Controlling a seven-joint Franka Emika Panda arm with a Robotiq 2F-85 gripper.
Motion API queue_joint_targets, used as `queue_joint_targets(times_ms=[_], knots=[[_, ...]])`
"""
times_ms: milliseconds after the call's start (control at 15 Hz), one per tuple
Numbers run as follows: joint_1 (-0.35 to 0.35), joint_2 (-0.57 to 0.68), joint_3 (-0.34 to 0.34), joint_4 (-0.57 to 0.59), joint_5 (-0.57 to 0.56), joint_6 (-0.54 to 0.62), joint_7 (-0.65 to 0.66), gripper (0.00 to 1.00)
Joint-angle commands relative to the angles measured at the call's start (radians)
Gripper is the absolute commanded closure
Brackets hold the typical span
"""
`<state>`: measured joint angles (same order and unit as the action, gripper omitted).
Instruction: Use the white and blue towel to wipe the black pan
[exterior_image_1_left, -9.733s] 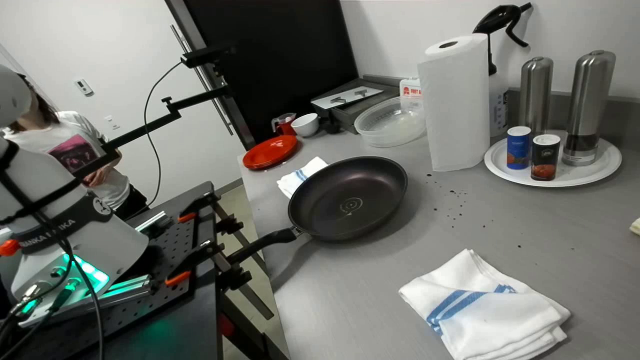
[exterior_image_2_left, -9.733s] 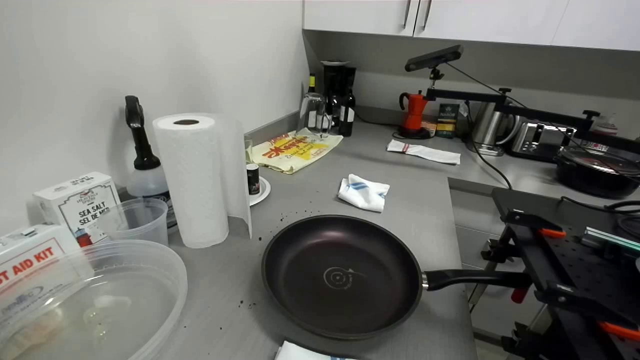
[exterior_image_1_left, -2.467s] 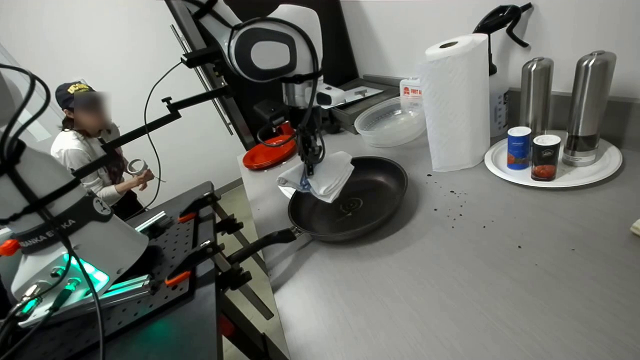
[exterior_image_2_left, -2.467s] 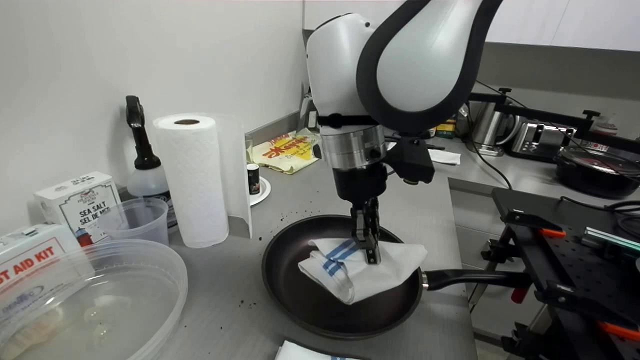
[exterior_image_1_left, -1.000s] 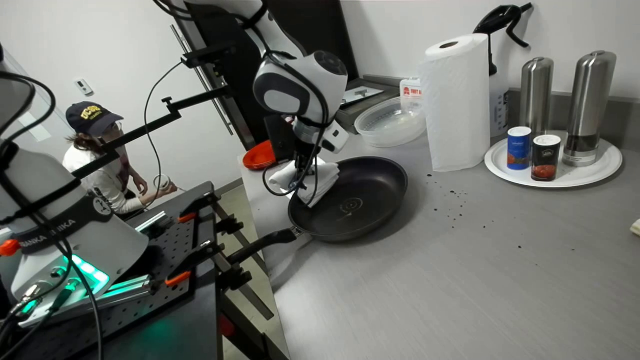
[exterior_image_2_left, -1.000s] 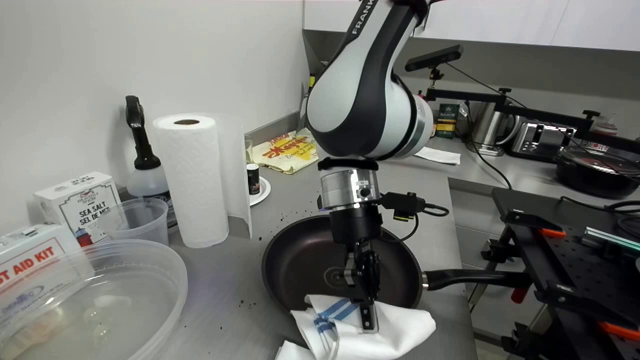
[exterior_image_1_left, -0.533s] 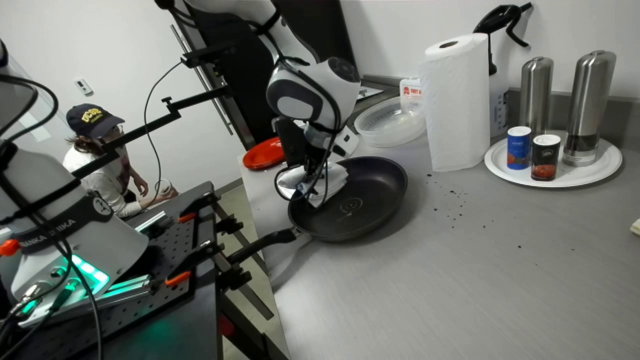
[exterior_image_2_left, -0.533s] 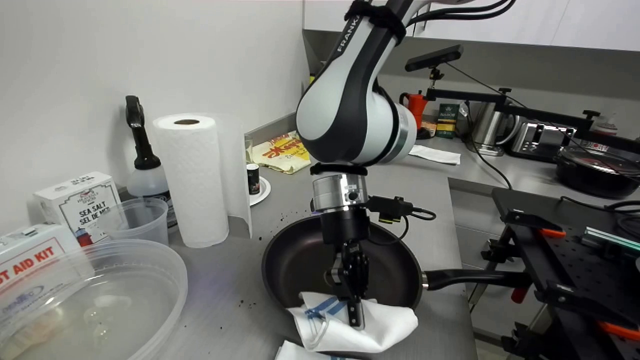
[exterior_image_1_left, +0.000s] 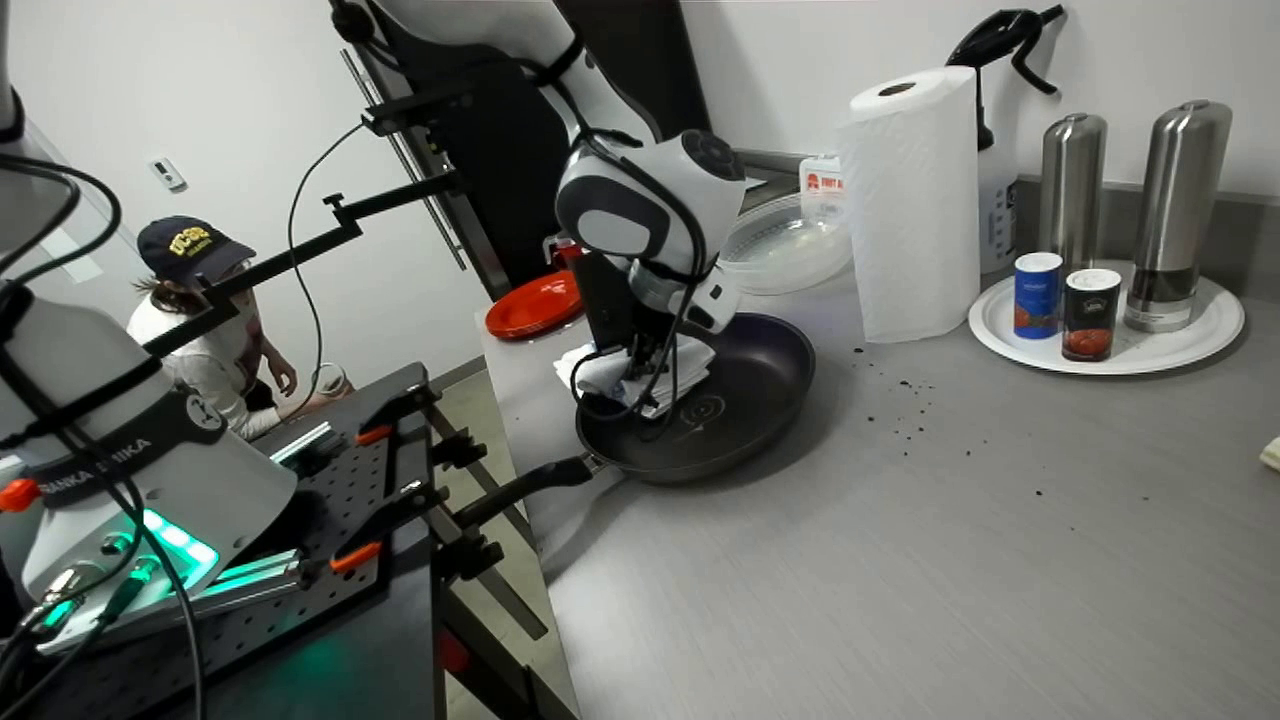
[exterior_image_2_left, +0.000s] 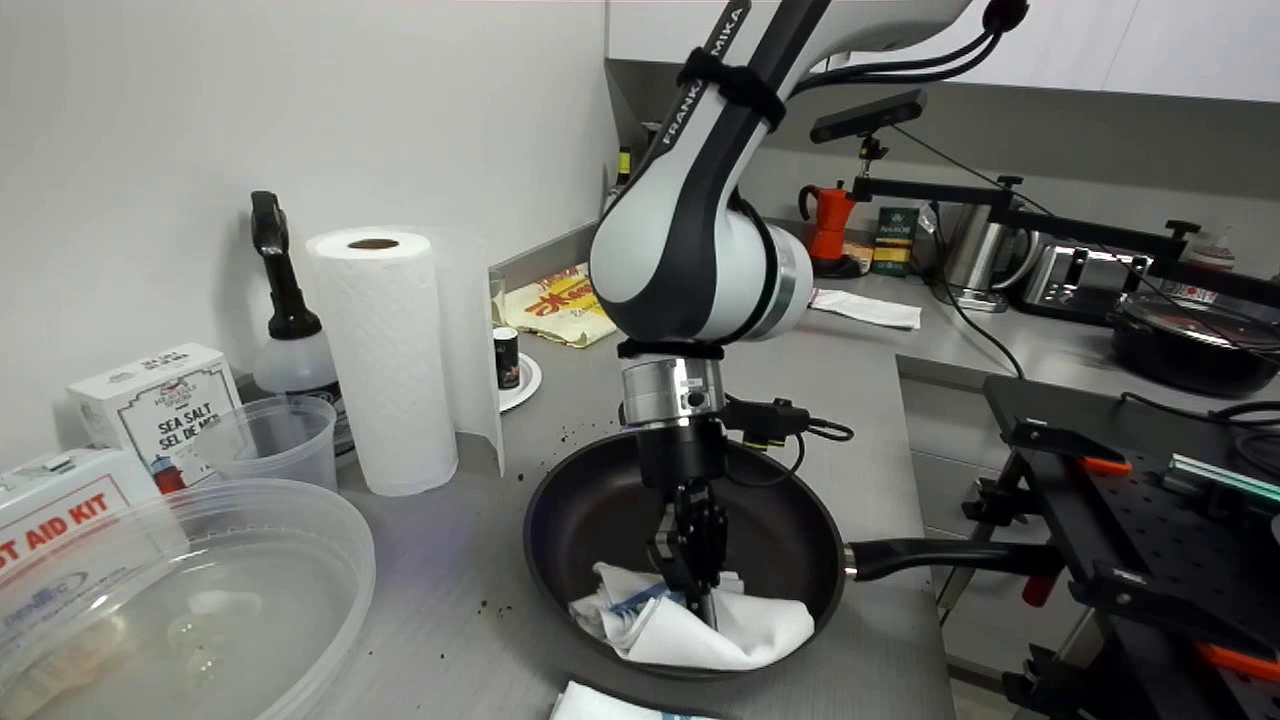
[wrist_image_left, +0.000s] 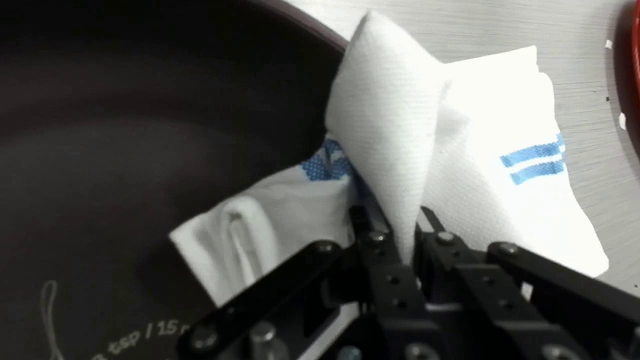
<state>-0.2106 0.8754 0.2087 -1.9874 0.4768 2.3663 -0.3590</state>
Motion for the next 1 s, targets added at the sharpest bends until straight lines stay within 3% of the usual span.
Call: queue_joint_targets(times_ms=[0,600,933], knots=[[-0.001,0.046,-0.003,0.030,-0.042,-0.021,-0.009,0.97],[0.005,0.071,-0.014,0.037,-0.085,-0.009,0.006,0.97],[0.032,0.071,-0.052,0.029,-0.144,0.022,0.026,0.97]])
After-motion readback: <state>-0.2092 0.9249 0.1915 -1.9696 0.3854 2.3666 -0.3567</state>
